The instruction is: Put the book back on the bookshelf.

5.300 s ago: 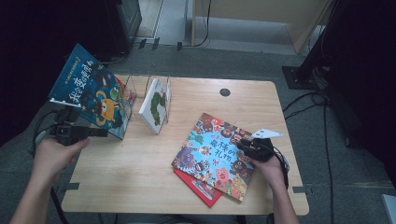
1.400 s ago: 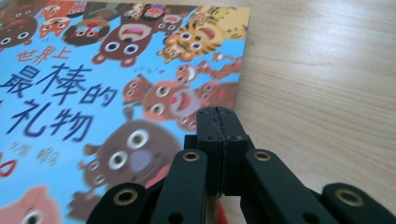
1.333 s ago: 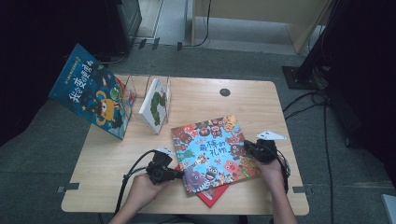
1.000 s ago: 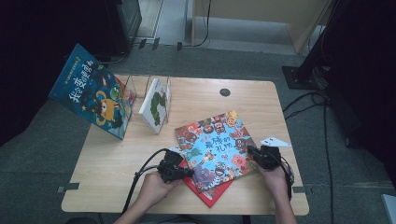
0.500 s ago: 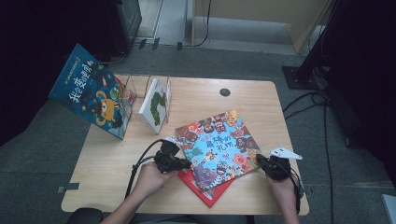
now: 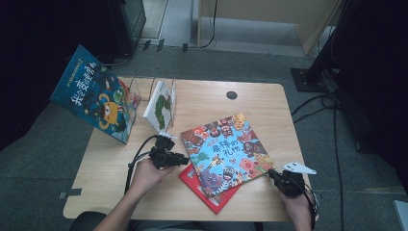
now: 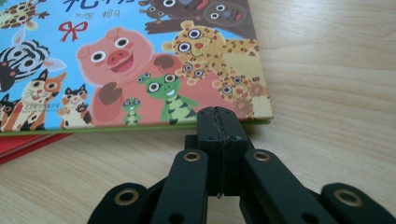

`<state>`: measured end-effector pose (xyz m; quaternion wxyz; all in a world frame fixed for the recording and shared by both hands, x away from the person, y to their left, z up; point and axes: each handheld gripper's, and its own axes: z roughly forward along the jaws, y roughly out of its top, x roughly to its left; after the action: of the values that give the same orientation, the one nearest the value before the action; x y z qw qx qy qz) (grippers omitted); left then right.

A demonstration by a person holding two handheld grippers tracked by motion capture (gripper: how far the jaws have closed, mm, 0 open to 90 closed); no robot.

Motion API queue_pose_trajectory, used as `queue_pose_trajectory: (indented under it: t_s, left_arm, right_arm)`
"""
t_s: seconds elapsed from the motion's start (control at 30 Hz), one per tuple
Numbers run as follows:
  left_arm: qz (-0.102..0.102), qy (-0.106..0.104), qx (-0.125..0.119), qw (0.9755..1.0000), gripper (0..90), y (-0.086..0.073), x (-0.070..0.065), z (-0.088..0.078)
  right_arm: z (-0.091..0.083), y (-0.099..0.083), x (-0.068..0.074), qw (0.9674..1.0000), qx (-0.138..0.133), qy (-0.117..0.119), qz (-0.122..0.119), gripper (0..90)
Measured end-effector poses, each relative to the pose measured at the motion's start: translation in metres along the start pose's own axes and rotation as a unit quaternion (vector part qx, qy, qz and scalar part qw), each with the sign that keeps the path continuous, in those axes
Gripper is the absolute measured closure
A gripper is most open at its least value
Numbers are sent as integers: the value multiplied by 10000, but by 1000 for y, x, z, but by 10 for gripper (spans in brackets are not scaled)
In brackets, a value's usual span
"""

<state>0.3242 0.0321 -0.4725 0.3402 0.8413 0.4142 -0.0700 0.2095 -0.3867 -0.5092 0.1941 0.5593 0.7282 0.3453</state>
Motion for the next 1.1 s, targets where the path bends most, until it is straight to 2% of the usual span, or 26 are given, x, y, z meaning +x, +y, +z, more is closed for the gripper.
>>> queue_pose_trajectory:
  t_s: [0.2,0.5,0.7,0.93,1.1]
  left_arm:
    - [-56,35,-89,9999,541,-2,7,-4]
    - [-159,171,-90,9997,501,-7,18,-9]
    - [-307,211,-139,9992,481,-11,27,-10]
    - [-417,240,-231,9986,463,-15,35,-14]
    - [-501,298,-288,9979,452,-15,41,-15]
  right_arm:
    - [2,3,-6,9999,-36,103,74,899]
    - [16,14,-23,9996,-128,162,198,898]
    - [27,24,-32,9995,-131,157,220,899]
    - [42,39,-39,9995,-163,198,209,900]
    - [52,47,-42,9996,-112,237,102,900]
